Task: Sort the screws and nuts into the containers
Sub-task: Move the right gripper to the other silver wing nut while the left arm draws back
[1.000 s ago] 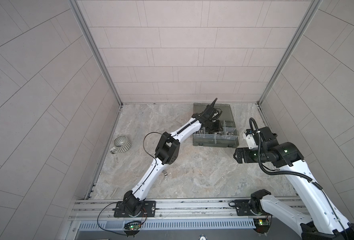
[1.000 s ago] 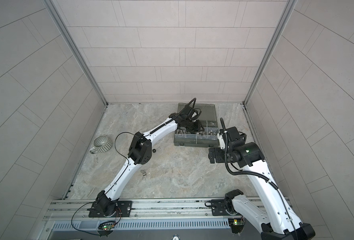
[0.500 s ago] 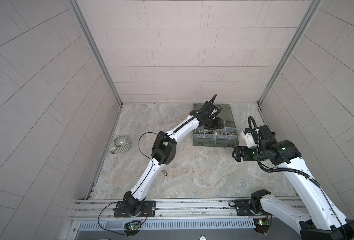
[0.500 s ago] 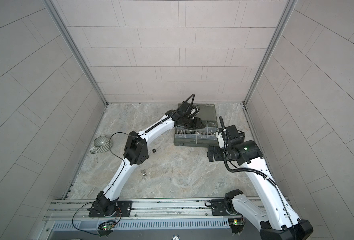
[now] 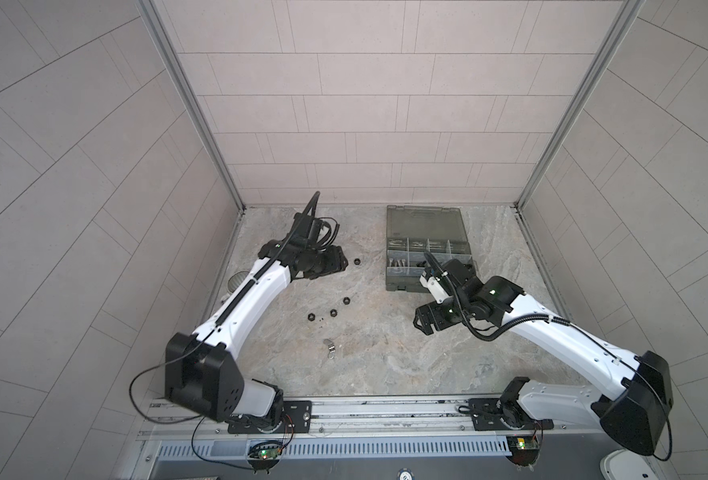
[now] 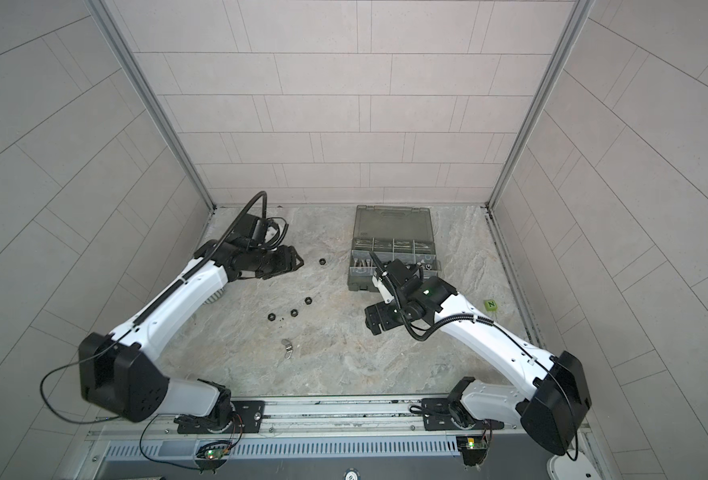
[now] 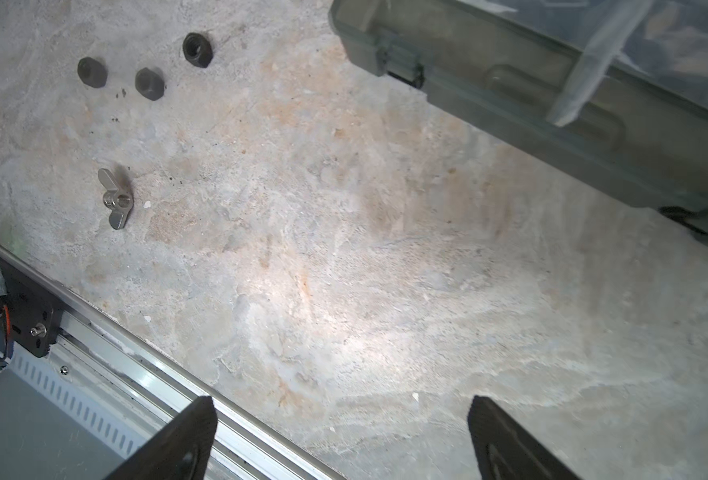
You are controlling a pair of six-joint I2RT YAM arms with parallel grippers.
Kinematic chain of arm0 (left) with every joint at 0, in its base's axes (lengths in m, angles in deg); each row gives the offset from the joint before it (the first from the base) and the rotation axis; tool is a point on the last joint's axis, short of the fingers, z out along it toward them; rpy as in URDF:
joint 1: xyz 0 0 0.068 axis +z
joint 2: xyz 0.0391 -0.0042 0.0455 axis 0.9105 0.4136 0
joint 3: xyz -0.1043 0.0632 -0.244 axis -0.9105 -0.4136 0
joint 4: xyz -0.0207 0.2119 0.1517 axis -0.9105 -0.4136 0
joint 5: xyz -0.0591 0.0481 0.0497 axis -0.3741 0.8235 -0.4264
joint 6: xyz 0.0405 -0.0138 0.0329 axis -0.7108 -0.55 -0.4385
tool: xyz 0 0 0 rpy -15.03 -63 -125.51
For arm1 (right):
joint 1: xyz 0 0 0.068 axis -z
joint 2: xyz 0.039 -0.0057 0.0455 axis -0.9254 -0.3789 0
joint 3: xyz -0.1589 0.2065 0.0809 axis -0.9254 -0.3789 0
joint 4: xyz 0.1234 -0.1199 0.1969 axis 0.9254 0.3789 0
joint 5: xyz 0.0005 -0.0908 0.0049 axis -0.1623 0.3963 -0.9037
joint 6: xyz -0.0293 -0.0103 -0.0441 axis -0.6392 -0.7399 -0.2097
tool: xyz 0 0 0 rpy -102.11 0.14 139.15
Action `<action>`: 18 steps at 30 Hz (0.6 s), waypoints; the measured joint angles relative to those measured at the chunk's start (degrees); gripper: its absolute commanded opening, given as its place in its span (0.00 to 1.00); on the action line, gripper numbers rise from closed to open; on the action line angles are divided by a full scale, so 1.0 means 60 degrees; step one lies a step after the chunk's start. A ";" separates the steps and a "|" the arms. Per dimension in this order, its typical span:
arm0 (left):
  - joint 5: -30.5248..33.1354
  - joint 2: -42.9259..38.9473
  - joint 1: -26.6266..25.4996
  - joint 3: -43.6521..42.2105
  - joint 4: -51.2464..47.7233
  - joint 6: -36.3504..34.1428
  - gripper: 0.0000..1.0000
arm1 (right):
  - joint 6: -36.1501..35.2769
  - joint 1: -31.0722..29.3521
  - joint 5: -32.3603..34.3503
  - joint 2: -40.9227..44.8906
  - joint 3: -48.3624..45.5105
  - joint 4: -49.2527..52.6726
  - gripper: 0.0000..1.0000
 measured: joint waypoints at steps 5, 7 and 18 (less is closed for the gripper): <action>0.0969 -0.2302 0.0299 -0.1082 -0.1191 -0.0015 0.71 | 0.0277 -0.1060 -0.0018 -0.1337 0.0470 -0.0576 0.80; 0.1304 -0.3038 0.0437 -0.1158 -0.1643 0.0000 0.74 | 0.0295 -0.1494 -0.0058 -0.2004 0.0903 -0.0670 0.73; 0.2280 -0.5096 0.0943 -0.1209 -0.4430 0.0379 0.78 | 0.0200 -0.3126 -0.0477 -0.5096 0.2994 -0.0918 0.56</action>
